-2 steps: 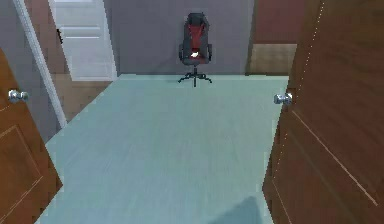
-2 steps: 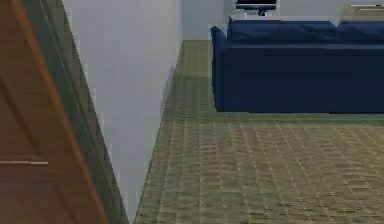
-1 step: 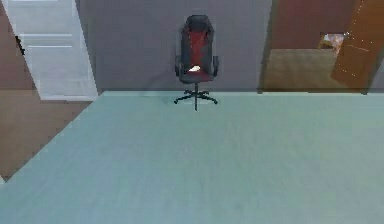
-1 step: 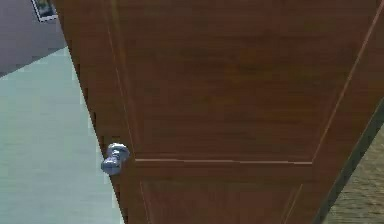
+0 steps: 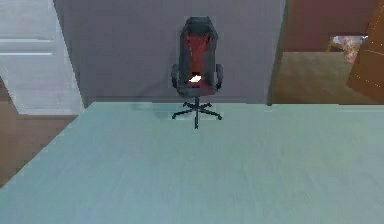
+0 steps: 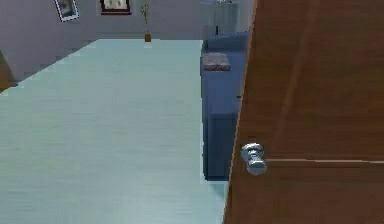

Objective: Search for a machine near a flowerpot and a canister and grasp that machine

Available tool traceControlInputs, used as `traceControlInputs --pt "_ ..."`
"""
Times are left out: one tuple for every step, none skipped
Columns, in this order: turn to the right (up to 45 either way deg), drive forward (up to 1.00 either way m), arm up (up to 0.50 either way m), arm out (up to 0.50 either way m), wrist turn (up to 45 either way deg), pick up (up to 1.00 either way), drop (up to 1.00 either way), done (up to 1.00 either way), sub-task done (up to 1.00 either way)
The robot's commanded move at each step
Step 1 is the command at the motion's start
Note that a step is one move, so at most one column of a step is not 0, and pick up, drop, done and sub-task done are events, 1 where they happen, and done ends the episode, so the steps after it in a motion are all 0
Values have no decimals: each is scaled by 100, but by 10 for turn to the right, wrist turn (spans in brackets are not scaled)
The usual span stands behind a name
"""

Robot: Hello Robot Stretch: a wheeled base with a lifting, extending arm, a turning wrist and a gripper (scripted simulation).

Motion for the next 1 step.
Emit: traceControlInputs --pt "360 0 0 0 0 0 0 0 0"
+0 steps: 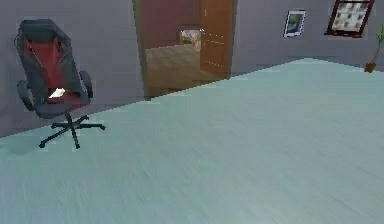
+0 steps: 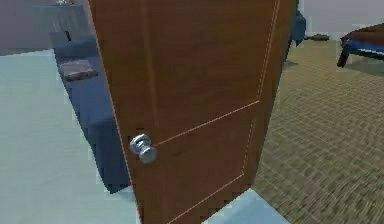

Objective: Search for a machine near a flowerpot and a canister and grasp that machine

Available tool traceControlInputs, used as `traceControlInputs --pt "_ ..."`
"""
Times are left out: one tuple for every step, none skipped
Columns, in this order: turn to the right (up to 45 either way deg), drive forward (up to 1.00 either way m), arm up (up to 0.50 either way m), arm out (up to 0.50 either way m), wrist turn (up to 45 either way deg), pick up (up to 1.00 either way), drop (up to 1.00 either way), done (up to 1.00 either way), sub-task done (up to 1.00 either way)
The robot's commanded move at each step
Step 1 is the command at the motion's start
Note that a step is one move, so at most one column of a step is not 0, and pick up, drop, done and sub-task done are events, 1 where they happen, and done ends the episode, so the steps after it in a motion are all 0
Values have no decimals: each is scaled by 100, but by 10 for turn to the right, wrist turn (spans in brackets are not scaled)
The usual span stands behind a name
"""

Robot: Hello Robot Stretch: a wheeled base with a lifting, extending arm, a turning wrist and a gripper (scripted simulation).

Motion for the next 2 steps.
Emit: traceControlInputs --pt "0 100 0 0 0 0 0 0 0" --pt "0 100 0 0 0 0 0 0 0"
